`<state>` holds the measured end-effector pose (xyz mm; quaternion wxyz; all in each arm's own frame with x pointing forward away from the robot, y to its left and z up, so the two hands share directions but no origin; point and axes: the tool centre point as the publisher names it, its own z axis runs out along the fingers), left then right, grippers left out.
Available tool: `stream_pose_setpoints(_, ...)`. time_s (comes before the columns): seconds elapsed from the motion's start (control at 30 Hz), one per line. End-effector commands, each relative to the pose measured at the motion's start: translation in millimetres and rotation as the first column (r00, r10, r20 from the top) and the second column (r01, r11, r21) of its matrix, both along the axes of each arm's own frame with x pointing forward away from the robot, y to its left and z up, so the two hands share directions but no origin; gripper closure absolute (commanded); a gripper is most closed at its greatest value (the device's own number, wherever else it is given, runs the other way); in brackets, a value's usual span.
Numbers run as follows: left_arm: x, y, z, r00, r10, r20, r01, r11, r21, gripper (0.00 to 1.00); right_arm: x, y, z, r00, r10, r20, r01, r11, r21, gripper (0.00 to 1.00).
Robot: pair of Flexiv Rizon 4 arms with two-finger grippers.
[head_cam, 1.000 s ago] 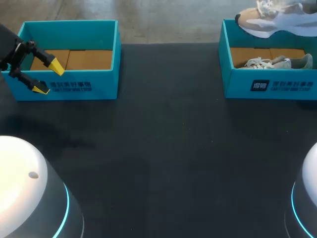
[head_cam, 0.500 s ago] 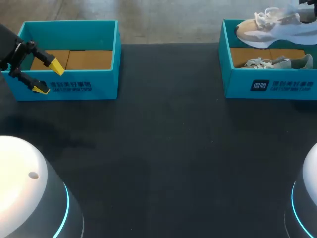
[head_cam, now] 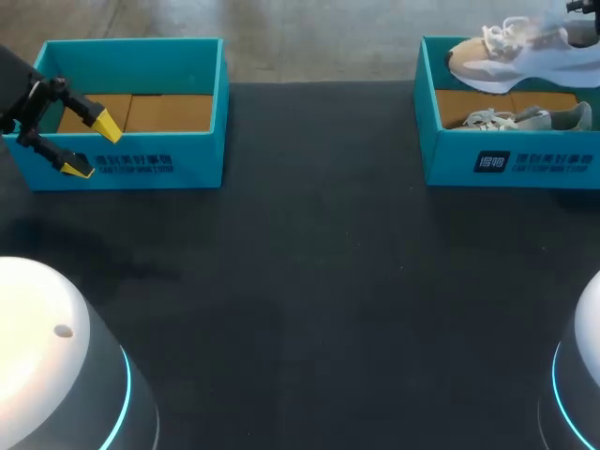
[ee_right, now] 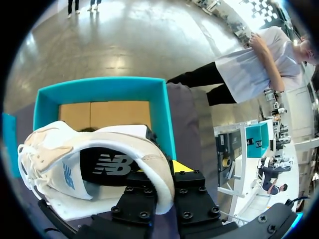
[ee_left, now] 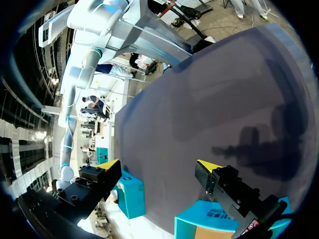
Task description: Take the shoe out of the shoebox, open the shoe tongue, remove and reinsert the insole, then place the shoe into the shoebox
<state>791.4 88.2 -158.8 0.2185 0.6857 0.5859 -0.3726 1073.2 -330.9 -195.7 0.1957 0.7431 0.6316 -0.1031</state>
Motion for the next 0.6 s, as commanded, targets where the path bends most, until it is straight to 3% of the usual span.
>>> stream_pose_setpoints(0.03, -0.6, 0, 0, 1.000, 0.000, 0.002, 0.000, 1.000, 0.002, 0.00, 0.6, 1, 0, 1.000, 0.008, 0.004, -0.008, 1.000, -0.004, 1.00)
stream_pose_setpoints(0.6, -0.6, 0, 0, 1.000, 0.000, 0.002, 0.000, 1.000, 0.002, 0.00, 1.7, -7, -21, 1.000, 0.003, 0.002, -0.003, 1.000, 0.001, 1.00)
